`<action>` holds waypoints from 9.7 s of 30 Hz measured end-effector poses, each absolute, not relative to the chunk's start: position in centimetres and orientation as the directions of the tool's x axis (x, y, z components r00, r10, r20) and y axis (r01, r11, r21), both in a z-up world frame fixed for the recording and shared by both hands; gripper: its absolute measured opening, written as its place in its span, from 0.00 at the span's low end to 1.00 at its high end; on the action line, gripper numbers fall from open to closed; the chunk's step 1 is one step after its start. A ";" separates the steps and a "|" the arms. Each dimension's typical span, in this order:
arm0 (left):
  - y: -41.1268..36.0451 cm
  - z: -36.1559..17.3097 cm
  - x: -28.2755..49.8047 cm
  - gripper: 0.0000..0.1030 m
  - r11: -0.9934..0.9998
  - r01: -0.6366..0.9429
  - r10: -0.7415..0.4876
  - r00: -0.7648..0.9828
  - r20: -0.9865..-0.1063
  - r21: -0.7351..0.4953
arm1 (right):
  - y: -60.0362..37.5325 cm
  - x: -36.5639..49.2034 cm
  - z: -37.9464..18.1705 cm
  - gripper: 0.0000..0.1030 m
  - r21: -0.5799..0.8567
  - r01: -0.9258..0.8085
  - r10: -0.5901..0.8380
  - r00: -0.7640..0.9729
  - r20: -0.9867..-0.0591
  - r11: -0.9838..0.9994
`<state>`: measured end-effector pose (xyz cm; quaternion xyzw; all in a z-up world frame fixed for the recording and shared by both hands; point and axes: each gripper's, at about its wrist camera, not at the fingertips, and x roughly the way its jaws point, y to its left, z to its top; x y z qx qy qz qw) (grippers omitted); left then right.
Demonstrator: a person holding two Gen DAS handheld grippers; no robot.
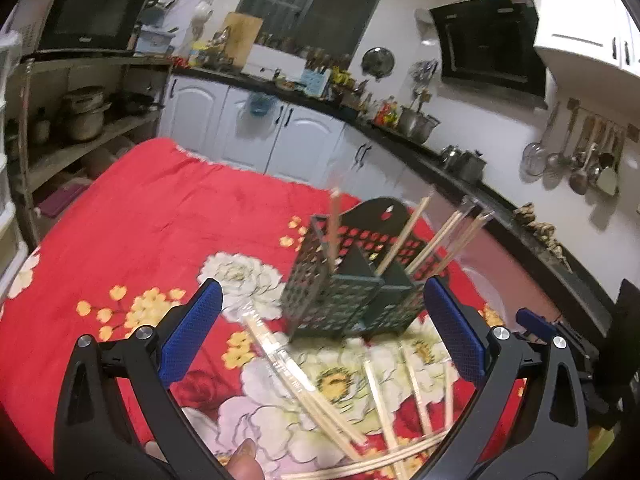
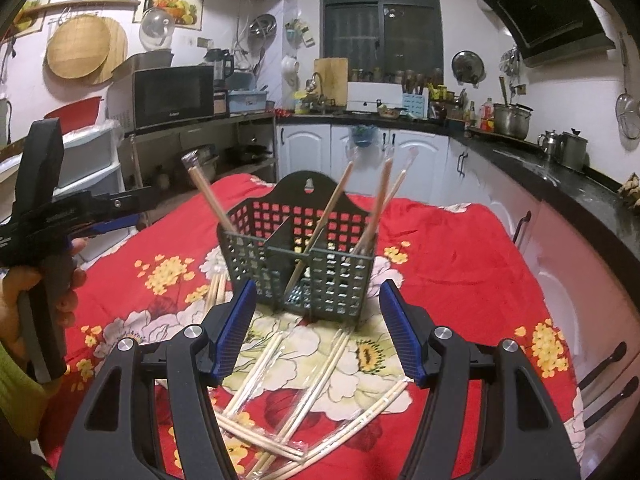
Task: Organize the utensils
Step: 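Lower both open tools toward the loose chopsticks on the floral cloth, then close the left tool on one chopstick while the right tool closes on another, then lift both held chopsticks up and carry them above the green caddy, then open both tools to drop the chopsticks into the caddy slots, then move both open tools back down toward the chopsticks on the cloth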
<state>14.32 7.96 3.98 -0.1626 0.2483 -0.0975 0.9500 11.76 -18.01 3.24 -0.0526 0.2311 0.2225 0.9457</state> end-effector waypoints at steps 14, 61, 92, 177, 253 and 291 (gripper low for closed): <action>9.9 -1.6 16.9 0.90 0.930 0.018 -0.257 0.745 -0.616 -0.366 | -14.3 14.1 -0.3 0.60 0.012 -0.491 0.402 0.698 -0.593 0.871; 14.4 -8.5 24.9 0.20 0.807 -0.128 -0.418 0.566 -0.710 -0.577 | -12.4 22.5 -7.4 0.13 0.211 -0.394 0.387 0.447 -0.807 0.895; 15.5 0.2 18.3 0.03 0.807 -0.006 -0.341 0.812 -0.474 -0.590 | -15.8 19.5 2.9 0.07 0.221 -0.470 0.504 0.646 -0.573 0.854; 0.9 18.9 20.5 0.03 0.957 0.254 -0.269 0.958 -0.098 -0.139 | -19.1 20.3 19.9 0.06 0.004 -0.452 0.452 0.892 -0.006 0.892; 2.2 11.3 18.1 0.90 0.947 0.259 -0.294 0.937 -0.189 -0.193 | -21.3 19.3 9.3 0.52 0.091 -0.300 0.313 0.919 -0.241 0.950; 4.6 5.3 14.6 0.90 0.948 0.180 -0.269 0.895 -0.357 -0.265 | -20.4 14.8 5.4 0.54 0.073 -0.352 0.353 0.858 -0.372 0.933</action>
